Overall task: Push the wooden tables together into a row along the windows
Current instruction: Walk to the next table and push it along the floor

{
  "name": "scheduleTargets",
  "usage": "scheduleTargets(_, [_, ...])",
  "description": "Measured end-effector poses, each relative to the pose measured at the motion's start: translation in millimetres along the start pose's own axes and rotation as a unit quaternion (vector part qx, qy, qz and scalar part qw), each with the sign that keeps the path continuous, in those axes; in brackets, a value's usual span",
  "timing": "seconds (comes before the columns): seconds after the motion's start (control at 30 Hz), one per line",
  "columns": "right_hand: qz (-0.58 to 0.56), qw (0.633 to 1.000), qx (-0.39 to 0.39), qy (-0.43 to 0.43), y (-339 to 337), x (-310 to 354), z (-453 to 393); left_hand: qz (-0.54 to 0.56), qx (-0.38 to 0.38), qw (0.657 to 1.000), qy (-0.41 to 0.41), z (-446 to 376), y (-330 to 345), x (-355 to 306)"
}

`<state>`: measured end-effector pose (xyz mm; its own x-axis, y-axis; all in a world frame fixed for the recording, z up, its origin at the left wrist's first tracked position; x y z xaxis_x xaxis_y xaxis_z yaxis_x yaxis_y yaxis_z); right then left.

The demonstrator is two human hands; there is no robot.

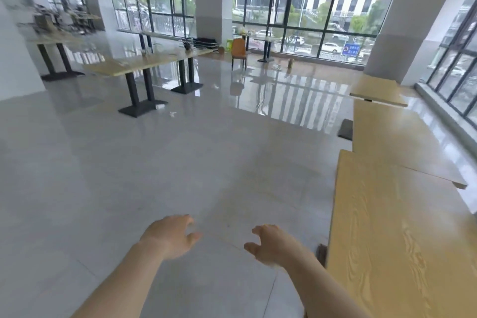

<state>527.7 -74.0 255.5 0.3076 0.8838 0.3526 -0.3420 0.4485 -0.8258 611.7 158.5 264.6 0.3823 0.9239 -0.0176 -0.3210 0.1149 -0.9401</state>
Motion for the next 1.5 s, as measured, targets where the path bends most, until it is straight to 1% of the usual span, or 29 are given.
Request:
scheduleTargets(0.1, [-0.001, 1.0, -0.013, -0.017, -21.1, 30.6, -47.6, 0.003, 0.012, 1.0, -0.016, -43.5, -13.2, 37.3])
scheduleTargets(0.17, [0.002, 1.0, -0.014, -0.013, -32.0, 36.3, -79.1, 0.003, 0.017, 1.0, -0.012, -77.9, -19.4, 46.9])
scheduleTargets(0.27, [0.002, 1.0, -0.013, 0.002, -50.7, 28.2, -131.4, -0.002, 0.017, 1.0, 0.002, -140.8, -32.4, 44.8])
scheduleTargets(0.4, [-0.006, 0.999, -0.011, 0.033, -85.6, 0.7, -208.1, -0.011, 0.028, 0.999, 0.034, -241.4, -55.4, 23.4])
scheduleTargets(0.5, [-0.027, 0.998, -0.018, 0.061, -126.3, -29.9, -269.1, -0.02, 0.026, 0.998, 0.058, -327.1, -88.4, -5.2])
scheduleTargets(0.6, [-0.037, 0.995, -0.03, 0.09, -184.0, -64.5, -333.9, -0.018, 0.03, 0.996, 0.08, -410.8, -129.3, -41.3])
scheduleTargets(0.77, [-0.072, 0.988, -0.079, 0.11, -281.8, -115.0, -429.5, -0.034, 0.009, 0.992, 0.119, -543.0, -195.2, -110.8])
scheduleTargets(0.97, [-0.08, 0.98, -0.083, 0.161, -362.5, -185.8, -526.0, -0.036, 0.01, 0.985, 0.169, -680.3, -246.3, -192.9])
scheduleTargets(1.13, [-0.084, 0.973, -0.105, 0.186, -436.1, -244.4, -632.1, -0.033, -0.004, 0.978, 0.207, -818.2, -288.7, -254.2])
scheduleTargets(1.37, [-0.099, 0.961, -0.128, 0.223, -567.4, -313.8, -785.8, -0.034, -0.018, 0.973, 0.226, -1025.7, -380.0, -319.8])
scheduleTargets(1.5, [-0.107, 0.957, -0.15, 0.226, -644.8, -355.8, -857.7, -0.037, -0.017, 0.969, 0.245, -1120.7, -430.8, -371.6])
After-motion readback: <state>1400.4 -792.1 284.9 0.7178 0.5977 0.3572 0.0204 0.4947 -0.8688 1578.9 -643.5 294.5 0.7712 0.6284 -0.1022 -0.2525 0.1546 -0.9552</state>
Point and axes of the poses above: each hand's wrist, its own z-axis away from the middle knuckle, its own y-axis out of the palm, x = y × z, the point moved 6 cm from there along -z, towards the middle knuckle, and after that the axes turned 8 degrees about -z, right-handed, at the moved point
